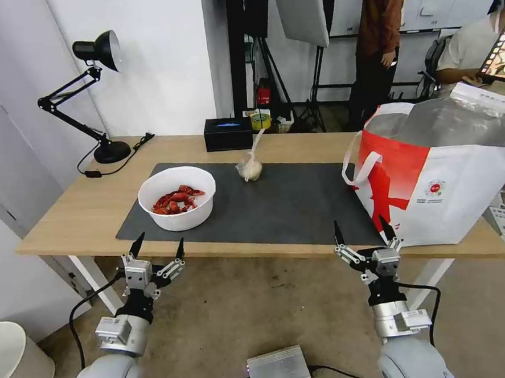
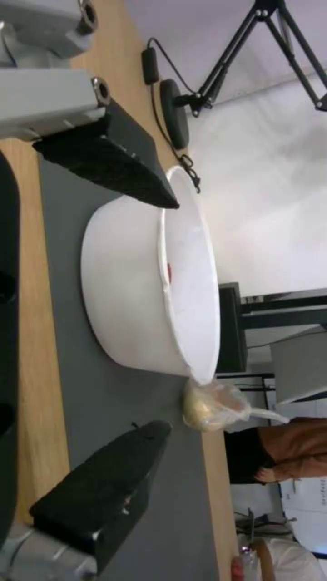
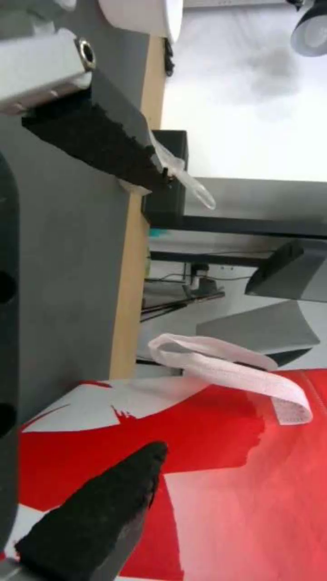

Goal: Pick up the trash from the table and place it into the takeout bag.

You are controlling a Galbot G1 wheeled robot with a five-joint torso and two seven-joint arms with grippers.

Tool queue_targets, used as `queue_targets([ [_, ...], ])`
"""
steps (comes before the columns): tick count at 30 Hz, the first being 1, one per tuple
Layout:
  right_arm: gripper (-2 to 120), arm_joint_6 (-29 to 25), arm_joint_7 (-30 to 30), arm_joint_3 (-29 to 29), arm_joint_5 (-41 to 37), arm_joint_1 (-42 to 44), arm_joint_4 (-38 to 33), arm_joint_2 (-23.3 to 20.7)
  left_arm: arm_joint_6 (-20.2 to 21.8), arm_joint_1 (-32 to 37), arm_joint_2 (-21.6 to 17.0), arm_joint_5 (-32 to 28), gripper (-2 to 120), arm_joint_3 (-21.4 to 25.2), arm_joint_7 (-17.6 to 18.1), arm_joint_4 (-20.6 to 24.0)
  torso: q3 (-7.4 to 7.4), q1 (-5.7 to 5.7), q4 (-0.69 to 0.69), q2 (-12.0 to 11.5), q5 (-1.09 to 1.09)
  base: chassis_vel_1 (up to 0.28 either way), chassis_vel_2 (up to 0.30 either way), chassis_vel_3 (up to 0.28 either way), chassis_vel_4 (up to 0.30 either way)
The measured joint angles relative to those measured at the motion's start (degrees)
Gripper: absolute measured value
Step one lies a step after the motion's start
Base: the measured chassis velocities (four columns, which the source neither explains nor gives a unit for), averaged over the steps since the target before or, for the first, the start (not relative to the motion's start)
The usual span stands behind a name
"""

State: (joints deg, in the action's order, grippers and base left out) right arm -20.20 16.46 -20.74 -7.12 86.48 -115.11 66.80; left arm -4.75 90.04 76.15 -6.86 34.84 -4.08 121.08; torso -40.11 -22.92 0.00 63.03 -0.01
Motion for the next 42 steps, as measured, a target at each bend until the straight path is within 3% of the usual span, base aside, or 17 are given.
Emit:
queue_targets([
  [12, 100, 0.54, -0.01, 0.61, -0.47, -1.35, 0.75, -0.4, -0.1, 0.37, -0.49, -0.09, 91, 1.01, -0.07, 0.54, 0.0, 0.0, 0.0, 0.0, 0.01, 0.0, 0.0, 0.0, 0.0],
  [29, 100, 5.93, 0.23, 1.92, -5.25, -1.65, -1.43, -2.87, -0.52, 0.71, -0.43, -0.25, 91, 1.74, -0.21, 0.73, 0.0, 0.0, 0.0, 0.0, 0.01, 0.0, 0.0, 0.0, 0.0],
  [37, 100, 12.58, -0.16, 4.99, -11.59, -7.43, -3.01, -8.1, -1.55, 1.91, -0.32, -0.79, 91, 2.32, -0.24, 1.97, 0.0, 0.0, 0.0, 0.0, 0.02, 0.0, 0.0, 0.0, 0.0],
  [38, 100, 15.34, 0.46, 6.43, -16.16, -11.07, -3.05, -11.06, -1.67, 2.29, -0.32, -0.8, 91, 2.24, -0.23, 2.16, 0.0, 0.0, 0.03, 0.0, 0.02, 0.0, 0.0, 0.0, 0.0],
  [42, 100, 18.59, 1.0, 7.57, -21.63, -14.81, -2.8, -14.12, -1.69, 2.12, -0.52, -0.8, 91, 1.11, -0.28, 1.9, 0.0, 0.0, -0.02, 0.0, 0.02, 0.0, 0.0, 0.0, 0.0],
])
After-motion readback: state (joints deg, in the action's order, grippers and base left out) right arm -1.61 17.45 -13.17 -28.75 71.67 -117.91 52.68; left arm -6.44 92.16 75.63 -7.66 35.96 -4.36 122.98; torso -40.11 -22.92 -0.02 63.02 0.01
